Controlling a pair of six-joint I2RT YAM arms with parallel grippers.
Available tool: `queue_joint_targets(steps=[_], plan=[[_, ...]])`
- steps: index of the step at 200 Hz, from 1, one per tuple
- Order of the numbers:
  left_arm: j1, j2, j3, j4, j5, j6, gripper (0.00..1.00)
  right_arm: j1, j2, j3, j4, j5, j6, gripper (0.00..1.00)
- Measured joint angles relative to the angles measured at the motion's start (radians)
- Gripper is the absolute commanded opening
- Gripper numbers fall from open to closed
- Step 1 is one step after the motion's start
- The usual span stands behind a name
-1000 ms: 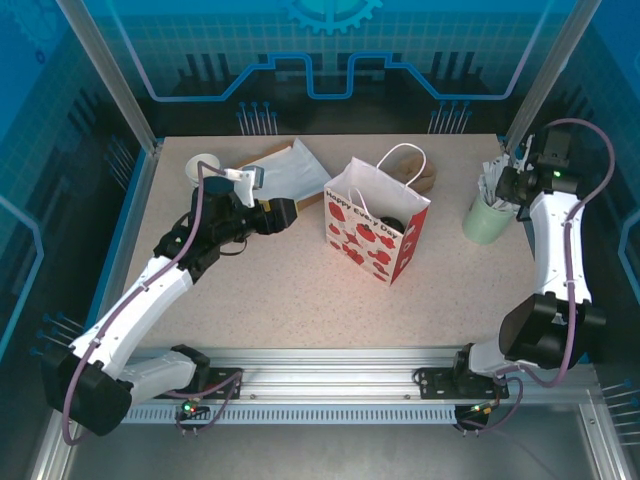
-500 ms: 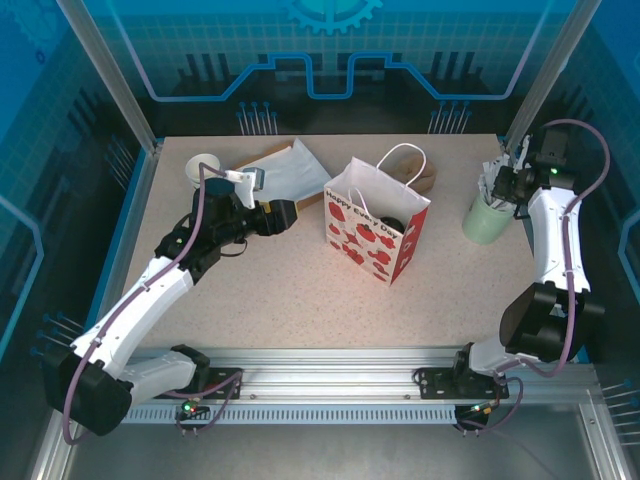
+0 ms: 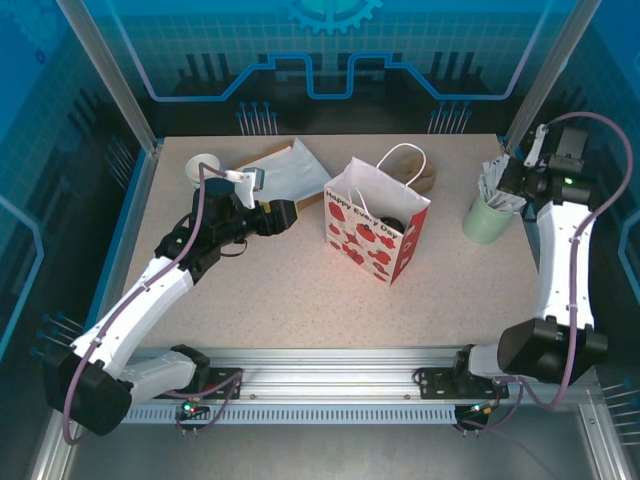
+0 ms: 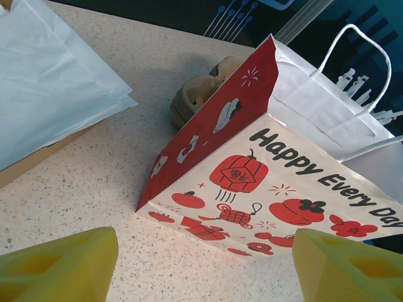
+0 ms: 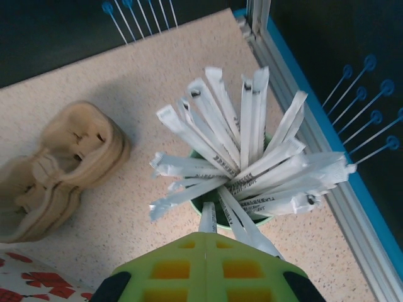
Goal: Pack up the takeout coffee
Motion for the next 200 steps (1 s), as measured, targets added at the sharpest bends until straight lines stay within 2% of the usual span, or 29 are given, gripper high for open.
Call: queue_joint_targets(steps=[41, 89, 146, 200], plan=[[0.0, 0.0, 0.0, 0.0, 0.001, 0.002, 0.75, 0.025, -0.071, 0.119, -0.05, 0.012, -0.001, 0.01], [0.0, 0.0, 0.0, -0.01, 0.002, 0.015, 0.75, 0.13, -0.164, 0.276, -0.101, 0.009, -0.005, 0.0], [0.0, 0.0, 0.0, -0.03, -0.002, 0.029, 0.75, 0.29, -0.226, 0.381, -0.107, -0.163, -0.008, 0.0], [0.0, 0.0, 0.0, -0.034, -0.017, 0.029, 0.75, 0.434, -0.203, 0.297, -0.076, -0.28, 0.001, 0.0]])
